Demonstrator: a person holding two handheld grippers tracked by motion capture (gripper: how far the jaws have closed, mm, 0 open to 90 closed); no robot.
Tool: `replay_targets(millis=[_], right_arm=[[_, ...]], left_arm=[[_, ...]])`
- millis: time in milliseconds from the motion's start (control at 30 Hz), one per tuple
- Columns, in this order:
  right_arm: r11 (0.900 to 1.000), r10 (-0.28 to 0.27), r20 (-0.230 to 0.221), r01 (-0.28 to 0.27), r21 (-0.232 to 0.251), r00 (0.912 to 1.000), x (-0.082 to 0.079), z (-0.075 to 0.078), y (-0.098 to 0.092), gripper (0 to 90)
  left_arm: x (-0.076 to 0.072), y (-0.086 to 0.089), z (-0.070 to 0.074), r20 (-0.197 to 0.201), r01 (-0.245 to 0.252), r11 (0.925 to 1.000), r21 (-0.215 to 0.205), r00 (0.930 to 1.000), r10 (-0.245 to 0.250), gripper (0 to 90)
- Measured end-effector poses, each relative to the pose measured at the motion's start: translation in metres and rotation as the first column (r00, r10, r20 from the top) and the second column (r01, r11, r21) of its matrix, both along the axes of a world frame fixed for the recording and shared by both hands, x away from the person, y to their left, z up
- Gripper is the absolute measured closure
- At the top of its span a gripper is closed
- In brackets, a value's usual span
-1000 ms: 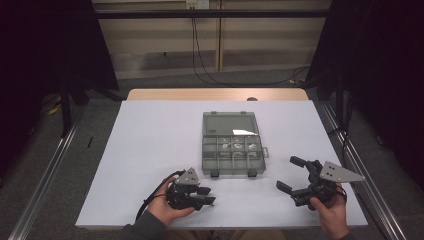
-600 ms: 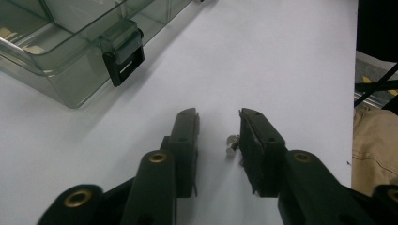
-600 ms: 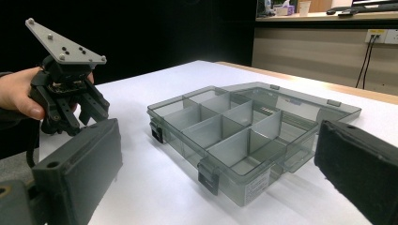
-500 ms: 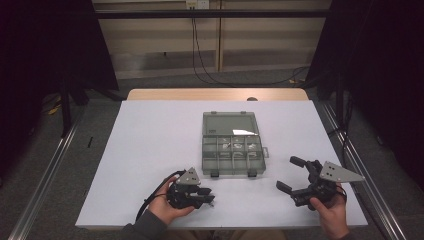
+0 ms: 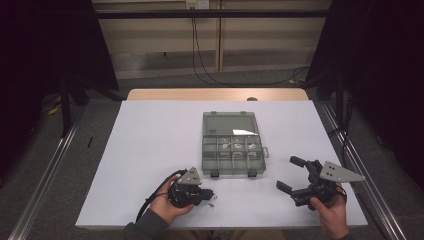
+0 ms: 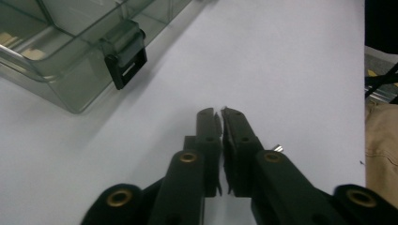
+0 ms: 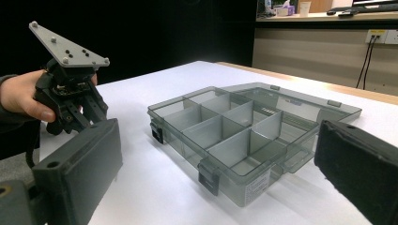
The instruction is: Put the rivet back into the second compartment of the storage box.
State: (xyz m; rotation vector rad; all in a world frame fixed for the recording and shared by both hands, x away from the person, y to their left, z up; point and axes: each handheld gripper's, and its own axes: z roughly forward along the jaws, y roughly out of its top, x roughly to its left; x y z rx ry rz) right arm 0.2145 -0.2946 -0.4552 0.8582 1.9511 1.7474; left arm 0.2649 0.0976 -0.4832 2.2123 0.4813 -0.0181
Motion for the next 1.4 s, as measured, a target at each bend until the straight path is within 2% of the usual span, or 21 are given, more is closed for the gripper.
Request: replay_targets(millis=[33,133,200,300,400,467,567,733,1000,1167,1233,1400], right_arm=[[1.000,0.000,0.000,0.000,0.000,1.0000,0.000,0.000,0.000,0.9],[1.000,0.001,0.000,-0.001,0.000,1.0000,0.000,0.000,0.000,0.9],[1.000,0.001,0.001,-0.001,0.000,1.0000,0.000,0.000,0.000,0.9],[1.000,0.000,0.000,0.000,0.000,1.0000,0.001,0.000,0.000,0.9],[1.000,0.001,0.000,-0.001,-0.001,1.0000,0.000,0.000,0.000,0.9],[1.000,-0.001,0.001,0.001,-0.001,1.0000,0.000,0.000,0.000,1.1],[1.000,0.001,0.001,-0.001,-0.002,1.0000,0.000,0.000,-0.001,1.1],[1.000,0.000,0.002,0.000,-0.002,1.0000,-0.001,0.000,0.000,1.1],[1.000,0.001,0.001,-0.001,-0.003,1.0000,0.000,0.000,0.000,1.1],[1.000,-0.001,0.002,0.001,-0.002,1.0000,0.000,0.000,-0.001,1.1],[1.000,0.001,0.002,-0.001,-0.002,1.0000,0.000,0.000,0.000,1.1],[1.000,-0.001,0.002,0.001,-0.001,1.0000,0.000,0.000,0.000,1.1]], left_arm=[[0.000,0.000,0.000,0.000,0.000,1.0000,0.000,1.0000,0.000,78.9],[0.001,-0.002,0.004,-0.018,-0.003,0.9981,-0.062,0.9998,0.001,75.4],[0.000,-0.005,0.004,-0.021,0.000,0.9975,-0.070,0.9998,-0.001,73.6],[-0.001,-0.014,0.002,-0.018,0.020,0.9992,-0.035,0.9996,-0.021,72.0],[-0.001,-0.016,0.000,-0.021,0.025,0.9993,-0.027,0.9995,-0.025,71.6],[-0.001,-0.016,-0.002,-0.007,0.027,0.9996,-0.002,0.9996,-0.027,73.9],[-0.002,-0.017,-0.002,0.007,0.021,0.9997,0.008,0.9997,-0.021,77.8],[0.000,-0.016,-0.002,-0.011,0.012,0.9999,0.000,0.9999,-0.012,80.8],[0.003,-0.014,-0.002,-0.018,-0.007,1.0000,-0.004,0.9998,0.007,81.6],[0.005,-0.012,0.001,-0.027,-0.016,0.9995,-0.027,0.9995,0.015,83.3],[0.006,-0.010,0.003,-0.032,-0.032,0.9983,-0.049,0.9990,0.031,83.3],[0.008,-0.007,0.005,-0.033,-0.050,0.9968,-0.061,0.9983,0.049,83.4]])
